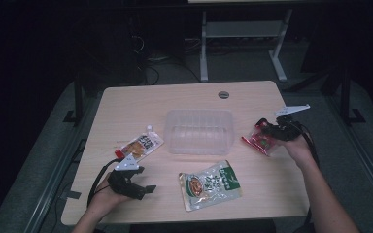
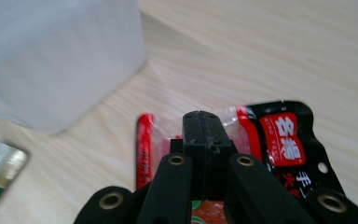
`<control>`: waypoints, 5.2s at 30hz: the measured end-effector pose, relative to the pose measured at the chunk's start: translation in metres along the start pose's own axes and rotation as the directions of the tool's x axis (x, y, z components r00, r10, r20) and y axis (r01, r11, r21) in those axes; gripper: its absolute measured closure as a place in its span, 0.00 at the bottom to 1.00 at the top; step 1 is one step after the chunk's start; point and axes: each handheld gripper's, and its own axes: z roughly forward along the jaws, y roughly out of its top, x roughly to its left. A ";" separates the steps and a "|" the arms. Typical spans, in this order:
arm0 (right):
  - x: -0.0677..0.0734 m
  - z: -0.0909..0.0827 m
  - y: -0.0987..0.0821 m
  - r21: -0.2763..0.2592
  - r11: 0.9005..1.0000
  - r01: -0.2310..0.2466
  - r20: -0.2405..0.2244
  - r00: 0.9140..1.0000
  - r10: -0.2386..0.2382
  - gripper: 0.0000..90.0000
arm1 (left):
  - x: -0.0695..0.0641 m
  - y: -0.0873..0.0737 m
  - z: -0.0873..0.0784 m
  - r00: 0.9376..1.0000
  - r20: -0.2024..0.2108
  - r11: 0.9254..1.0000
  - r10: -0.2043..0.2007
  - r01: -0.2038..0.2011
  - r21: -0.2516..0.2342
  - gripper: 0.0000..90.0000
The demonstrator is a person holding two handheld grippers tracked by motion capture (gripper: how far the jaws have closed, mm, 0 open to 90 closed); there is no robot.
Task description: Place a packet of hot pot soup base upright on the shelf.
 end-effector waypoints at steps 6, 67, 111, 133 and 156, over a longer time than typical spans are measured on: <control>-0.008 0.013 -0.007 0.079 0.997 0.009 0.028 1.000 -0.011 1.00 | 0.001 -0.001 0.000 1.000 0.001 1.000 -0.003 0.003 0.001 0.14; 0.075 -0.022 -0.054 0.200 0.973 0.118 -0.130 0.987 -0.092 1.00 | -0.003 -0.001 0.003 1.000 0.013 1.000 -0.015 0.015 0.007 0.14; 0.072 -0.041 -0.056 0.088 0.996 -0.001 -0.169 0.986 0.015 0.43 | -0.055 0.086 0.044 0.959 0.212 0.982 0.187 -0.180 -0.053 0.99; 0.048 -0.064 -0.082 0.041 0.998 -0.042 -0.121 0.992 0.047 0.28 | -0.085 0.147 0.122 0.921 0.281 0.962 0.271 -0.257 -0.088 1.00; 0.031 -0.069 -0.085 -0.002 0.997 -0.078 -0.128 0.989 0.077 0.23 | -0.093 0.153 0.171 0.922 0.246 0.953 0.299 -0.302 -0.028 1.00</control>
